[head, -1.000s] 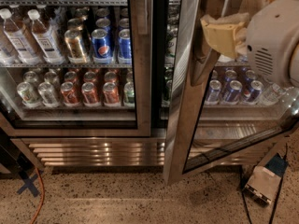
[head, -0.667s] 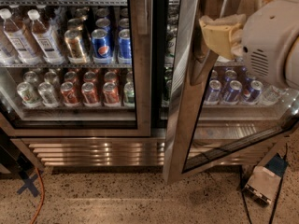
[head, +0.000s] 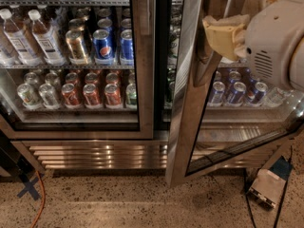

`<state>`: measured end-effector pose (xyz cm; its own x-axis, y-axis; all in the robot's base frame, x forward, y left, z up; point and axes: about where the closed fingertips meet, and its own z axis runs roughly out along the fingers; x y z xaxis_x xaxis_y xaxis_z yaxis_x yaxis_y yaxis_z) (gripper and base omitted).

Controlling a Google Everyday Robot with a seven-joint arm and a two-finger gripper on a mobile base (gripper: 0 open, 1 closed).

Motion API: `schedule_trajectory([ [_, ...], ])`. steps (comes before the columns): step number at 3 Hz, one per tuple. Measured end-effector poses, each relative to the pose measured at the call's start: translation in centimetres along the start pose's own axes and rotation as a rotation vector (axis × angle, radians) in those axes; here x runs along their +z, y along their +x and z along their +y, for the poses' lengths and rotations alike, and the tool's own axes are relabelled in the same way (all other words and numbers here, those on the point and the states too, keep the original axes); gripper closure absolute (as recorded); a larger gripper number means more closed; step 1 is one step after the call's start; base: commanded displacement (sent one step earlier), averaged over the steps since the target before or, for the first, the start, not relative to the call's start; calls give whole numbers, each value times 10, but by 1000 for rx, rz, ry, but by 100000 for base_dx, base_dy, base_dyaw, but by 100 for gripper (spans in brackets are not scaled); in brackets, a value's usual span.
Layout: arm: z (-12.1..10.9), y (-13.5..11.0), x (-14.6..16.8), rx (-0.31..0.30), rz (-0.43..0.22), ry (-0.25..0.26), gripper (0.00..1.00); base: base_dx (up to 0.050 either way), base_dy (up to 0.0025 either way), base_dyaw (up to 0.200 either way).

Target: Open right fridge door

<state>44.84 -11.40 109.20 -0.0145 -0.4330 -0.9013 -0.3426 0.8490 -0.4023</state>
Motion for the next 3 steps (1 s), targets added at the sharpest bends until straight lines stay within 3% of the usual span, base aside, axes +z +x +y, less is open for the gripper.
schedule_trajectory([
  [1,0,0,0,0,0,0,0,-1,1,-19807],
  [3,0,0,0,0,0,0,0,0,0,-19403],
])
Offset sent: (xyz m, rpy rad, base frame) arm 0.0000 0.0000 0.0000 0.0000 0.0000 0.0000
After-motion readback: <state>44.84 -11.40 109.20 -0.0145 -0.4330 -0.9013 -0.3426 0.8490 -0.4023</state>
